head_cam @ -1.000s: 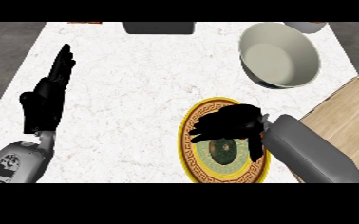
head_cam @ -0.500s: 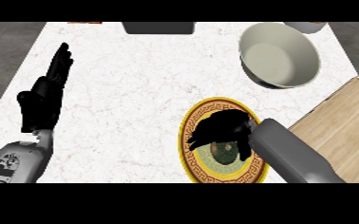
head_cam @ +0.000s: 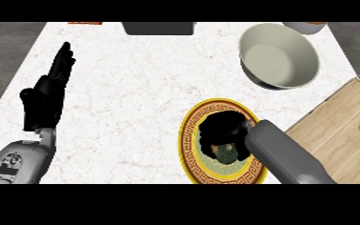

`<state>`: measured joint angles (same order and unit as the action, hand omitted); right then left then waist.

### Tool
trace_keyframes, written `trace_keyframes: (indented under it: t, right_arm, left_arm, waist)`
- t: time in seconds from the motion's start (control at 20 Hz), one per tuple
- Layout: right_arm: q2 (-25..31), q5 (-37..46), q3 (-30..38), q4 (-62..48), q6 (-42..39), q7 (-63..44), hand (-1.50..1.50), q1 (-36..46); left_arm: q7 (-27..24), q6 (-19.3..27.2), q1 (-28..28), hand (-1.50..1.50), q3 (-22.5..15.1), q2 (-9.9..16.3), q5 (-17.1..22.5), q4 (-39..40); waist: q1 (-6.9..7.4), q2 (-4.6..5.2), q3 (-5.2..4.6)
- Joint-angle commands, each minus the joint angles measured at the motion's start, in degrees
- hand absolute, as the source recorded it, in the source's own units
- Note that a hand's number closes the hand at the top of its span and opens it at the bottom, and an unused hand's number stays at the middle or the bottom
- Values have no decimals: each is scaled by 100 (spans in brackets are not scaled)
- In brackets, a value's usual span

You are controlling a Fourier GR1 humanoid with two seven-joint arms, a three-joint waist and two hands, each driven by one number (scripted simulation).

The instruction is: Pick the squash from the plate and place it in the bowl

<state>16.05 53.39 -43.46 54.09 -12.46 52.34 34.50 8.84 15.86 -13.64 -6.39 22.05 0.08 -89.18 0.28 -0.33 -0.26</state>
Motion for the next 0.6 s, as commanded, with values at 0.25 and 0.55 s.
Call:
trace_keyframes:
  t: [0.25,0.55]
  right_arm:
    - [72,-23,241,210,299,830,150,-418]
    - [-1242,-329,1068,360,-47,-2976,150,-1058]
  left_arm:
    - [152,1,-6,0,25,-209,-336,-90]
    - [173,26,350,0,212,-64,-229,-182]
  waist:
    - [-36,34,28]
    - [-359,-101,0]
